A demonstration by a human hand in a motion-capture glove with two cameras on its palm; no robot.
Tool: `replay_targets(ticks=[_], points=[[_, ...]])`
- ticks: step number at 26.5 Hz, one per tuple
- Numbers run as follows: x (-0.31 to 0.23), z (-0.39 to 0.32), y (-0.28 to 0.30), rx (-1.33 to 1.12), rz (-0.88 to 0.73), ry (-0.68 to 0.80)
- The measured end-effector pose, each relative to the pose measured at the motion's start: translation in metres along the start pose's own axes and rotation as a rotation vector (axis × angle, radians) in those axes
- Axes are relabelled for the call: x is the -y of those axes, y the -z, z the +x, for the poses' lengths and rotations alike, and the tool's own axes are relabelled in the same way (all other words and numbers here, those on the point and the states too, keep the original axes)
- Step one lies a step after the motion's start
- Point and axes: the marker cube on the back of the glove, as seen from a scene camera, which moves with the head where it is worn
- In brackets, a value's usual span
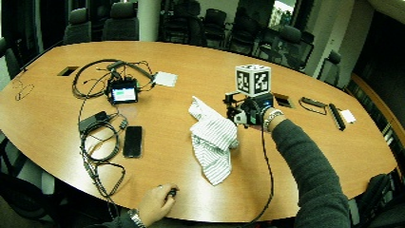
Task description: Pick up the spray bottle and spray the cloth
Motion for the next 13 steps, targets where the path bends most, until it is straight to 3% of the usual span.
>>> replay_targets(ticks=[13], points=[[0.003, -0.02, -0.053, -0.072, -0.215, 0.015]])
